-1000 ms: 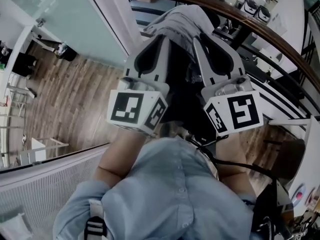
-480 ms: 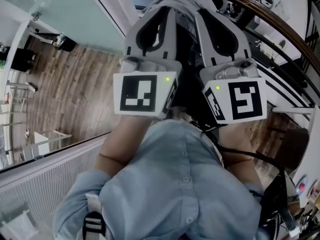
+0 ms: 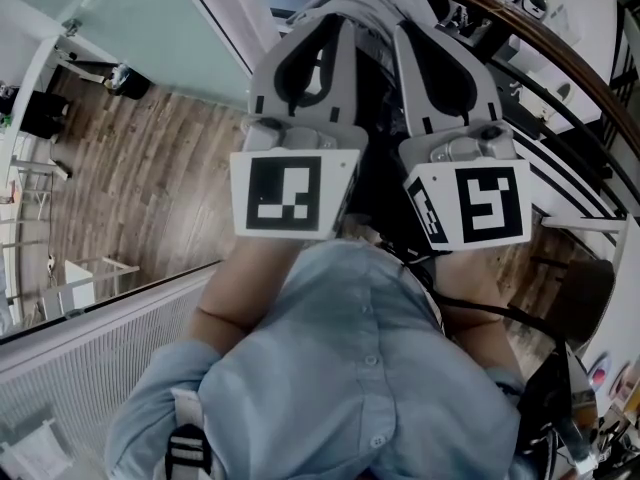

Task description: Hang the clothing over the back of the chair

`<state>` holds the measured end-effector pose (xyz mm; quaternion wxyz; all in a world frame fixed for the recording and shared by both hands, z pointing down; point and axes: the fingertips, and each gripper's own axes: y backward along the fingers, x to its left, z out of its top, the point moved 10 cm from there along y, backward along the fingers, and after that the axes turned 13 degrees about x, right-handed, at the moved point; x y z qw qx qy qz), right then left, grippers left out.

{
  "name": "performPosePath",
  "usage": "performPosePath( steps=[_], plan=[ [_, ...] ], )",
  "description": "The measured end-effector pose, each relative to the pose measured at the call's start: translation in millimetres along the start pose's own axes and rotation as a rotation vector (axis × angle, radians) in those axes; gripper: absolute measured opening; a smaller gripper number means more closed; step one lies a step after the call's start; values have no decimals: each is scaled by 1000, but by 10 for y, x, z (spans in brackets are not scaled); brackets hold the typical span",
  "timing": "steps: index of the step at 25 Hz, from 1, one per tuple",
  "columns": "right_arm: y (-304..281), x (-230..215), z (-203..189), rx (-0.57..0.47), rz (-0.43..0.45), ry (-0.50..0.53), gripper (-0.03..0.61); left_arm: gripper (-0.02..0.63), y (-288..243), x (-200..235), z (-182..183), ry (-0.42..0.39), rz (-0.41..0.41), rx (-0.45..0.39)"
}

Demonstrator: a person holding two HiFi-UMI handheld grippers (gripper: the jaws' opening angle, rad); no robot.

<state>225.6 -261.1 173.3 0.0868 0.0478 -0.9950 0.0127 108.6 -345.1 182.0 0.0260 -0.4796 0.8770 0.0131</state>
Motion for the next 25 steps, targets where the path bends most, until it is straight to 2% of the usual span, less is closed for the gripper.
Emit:
performPosePath(
  steps=[25],
  plan=[
    [-20, 67, 3, 1, 8, -14, 11, 26, 72, 5, -4, -17, 8, 7]
  ],
)
